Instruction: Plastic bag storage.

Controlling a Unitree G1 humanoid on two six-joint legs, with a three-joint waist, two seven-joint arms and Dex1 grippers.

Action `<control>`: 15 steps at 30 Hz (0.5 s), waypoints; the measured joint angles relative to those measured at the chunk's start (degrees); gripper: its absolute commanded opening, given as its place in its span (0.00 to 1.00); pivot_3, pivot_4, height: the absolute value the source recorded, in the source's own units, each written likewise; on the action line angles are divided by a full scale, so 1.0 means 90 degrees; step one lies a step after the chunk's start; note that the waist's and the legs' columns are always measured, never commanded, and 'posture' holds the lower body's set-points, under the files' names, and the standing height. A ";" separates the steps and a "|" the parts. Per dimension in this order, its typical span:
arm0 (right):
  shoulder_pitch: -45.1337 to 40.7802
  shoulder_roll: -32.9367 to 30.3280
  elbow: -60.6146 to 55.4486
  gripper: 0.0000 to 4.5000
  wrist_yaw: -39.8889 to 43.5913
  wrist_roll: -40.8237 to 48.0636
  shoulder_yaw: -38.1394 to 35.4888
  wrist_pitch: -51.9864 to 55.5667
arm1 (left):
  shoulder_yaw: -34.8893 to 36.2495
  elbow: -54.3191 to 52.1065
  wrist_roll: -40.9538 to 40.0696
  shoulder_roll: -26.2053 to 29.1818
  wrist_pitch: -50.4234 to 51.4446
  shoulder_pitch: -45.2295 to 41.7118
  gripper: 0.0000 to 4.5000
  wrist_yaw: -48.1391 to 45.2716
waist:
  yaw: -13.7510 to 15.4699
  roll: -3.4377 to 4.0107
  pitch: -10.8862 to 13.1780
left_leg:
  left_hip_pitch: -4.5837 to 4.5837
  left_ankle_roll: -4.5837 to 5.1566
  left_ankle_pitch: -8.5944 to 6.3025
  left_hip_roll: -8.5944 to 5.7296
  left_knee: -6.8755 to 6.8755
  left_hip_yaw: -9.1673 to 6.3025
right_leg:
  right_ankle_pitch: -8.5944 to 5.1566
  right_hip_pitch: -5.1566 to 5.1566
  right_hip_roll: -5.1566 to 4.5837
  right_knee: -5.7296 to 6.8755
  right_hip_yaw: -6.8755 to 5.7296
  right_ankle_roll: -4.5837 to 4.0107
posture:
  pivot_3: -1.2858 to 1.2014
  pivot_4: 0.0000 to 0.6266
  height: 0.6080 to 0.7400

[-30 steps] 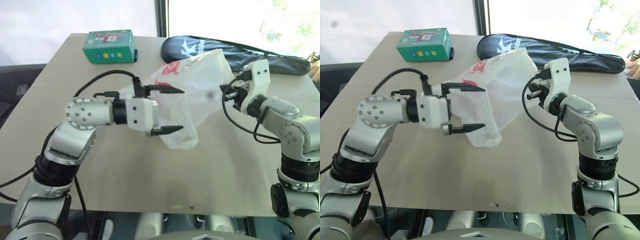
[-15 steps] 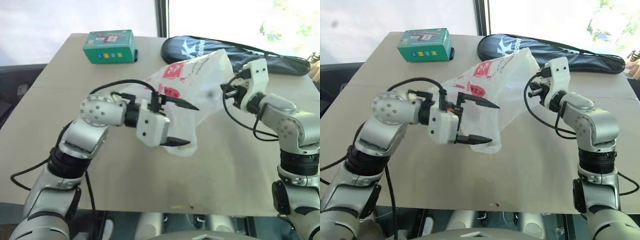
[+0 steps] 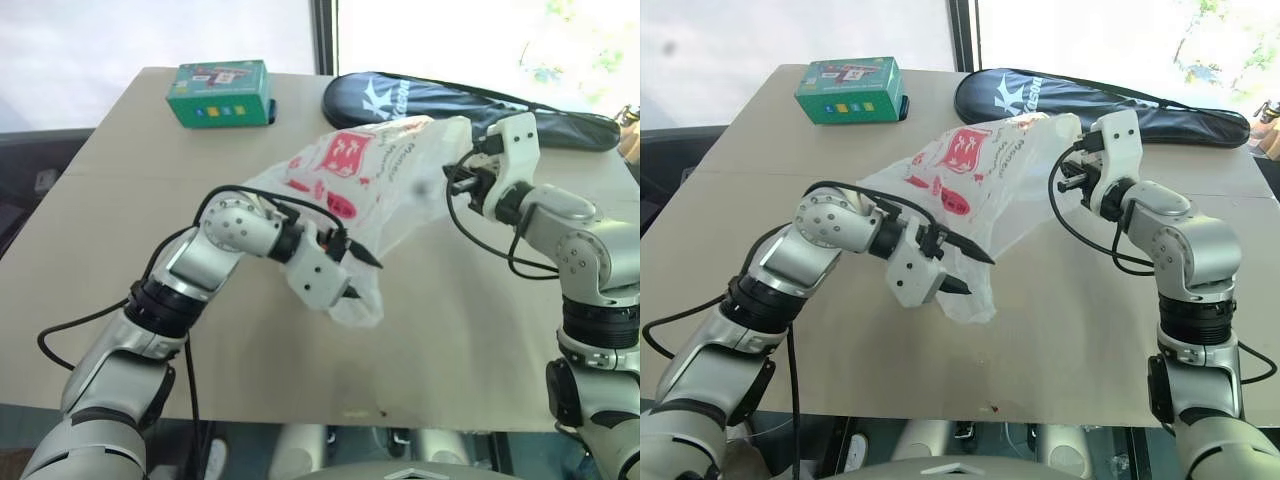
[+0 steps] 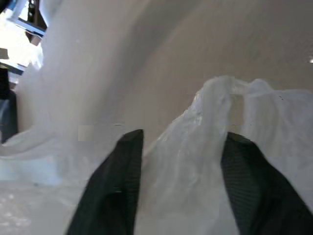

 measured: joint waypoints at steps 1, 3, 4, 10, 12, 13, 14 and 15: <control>-0.0002 0.0000 0.0012 0.00 0.0001 -0.0004 0.0000 -0.0001 | 0.0000 0.0060 0.0005 -0.0012 -0.0030 -0.0014 0.29 -0.0004 | 0.0001 0.0000 0.0000 | 0.0000 0.0000 0.0000 0.0000 0.0000 -0.0001 | 0.0000 0.0000 0.0000 0.0000 -0.0001 0.0000 | 0.52 0.24 1.00; -0.0045 0.0000 0.0050 0.00 0.0011 -0.0009 0.0001 -0.0008 | 0.0050 0.0198 -0.0019 -0.0048 -0.0030 -0.0054 0.09 0.0019 | 0.0001 0.0000 0.0000 | 0.0000 0.0000 0.0000 0.0000 0.0002 -0.0001 | 0.0000 0.0000 0.0000 0.0002 0.0000 0.0000 | 0.52 0.24 1.00; -0.0073 0.0000 0.0054 0.00 0.0017 -0.0010 0.0000 -0.0017 | 0.0098 0.0230 -0.0038 -0.0062 -0.0005 -0.0076 0.01 0.0037 | 0.0000 0.0000 0.0000 | 0.0000 0.0001 -0.0001 0.0000 0.0004 -0.0002 | 0.0000 0.0000 0.0000 0.0005 0.0000 0.0000 | 0.52 0.24 1.00; -0.0921 0.0300 0.0529 0.00 -0.0046 0.0390 -0.0601 -0.0029 | 0.1615 0.0241 -0.1936 -0.0553 0.3048 -0.0754 0.01 0.1316 | -0.0023 -0.0002 0.0003 | -0.0095 0.0001 0.0001 0.0007 0.0084 -0.0026 | 0.0002 -0.0081 0.0001 0.0065 -0.0003 0.0001 | 0.52 0.24 1.00; -0.1451 0.0329 0.0823 0.00 -0.0069 0.0581 -0.0941 -0.0066 | 0.2313 0.0384 -0.2543 -0.0482 0.4110 -0.1210 0.01 0.1814 | -0.0061 0.0000 0.0002 | -0.0088 0.0001 0.0000 0.0004 0.0083 -0.0023 | 0.0002 -0.0079 0.0000 0.0067 -0.0004 0.0001 | 0.52 0.24 1.00; -0.1772 0.0334 0.1029 0.00 -0.0076 0.0668 -0.1118 -0.0099 | 0.2673 0.0561 -0.2768 -0.0430 0.4594 -0.1444 0.01 0.2103 | -0.0087 0.0000 0.0002 | -0.0088 0.0001 0.0000 0.0003 0.0083 -0.0023 | 0.0002 -0.0079 0.0000 0.0066 -0.0005 0.0001 | 0.52 0.24 1.00; -0.2073 0.0324 0.1201 0.00 -0.0077 0.0729 -0.1270 -0.0123 | 0.2993 0.0751 -0.2941 -0.0398 0.4938 -0.1652 0.01 0.2384 | -0.0113 0.0000 0.0002 | -0.0086 0.0001 0.0000 0.0003 0.0080 -0.0023 | 0.0002 -0.0077 0.0000 0.0065 -0.0006 0.0001 | 0.52 0.24 1.00; -0.2310 0.0307 0.1378 0.00 -0.0077 0.0783 -0.1368 -0.0160 | 0.3208 0.0936 -0.3025 -0.0381 0.5119 -0.1792 0.01 0.2574 | -0.0120 0.0000 0.0002 | -0.0087 0.0001 0.0000 0.0002 0.0077 -0.0023 | 0.0002 -0.0078 -0.0001 0.0064 -0.0007 0.0001 | 0.52 0.24 1.00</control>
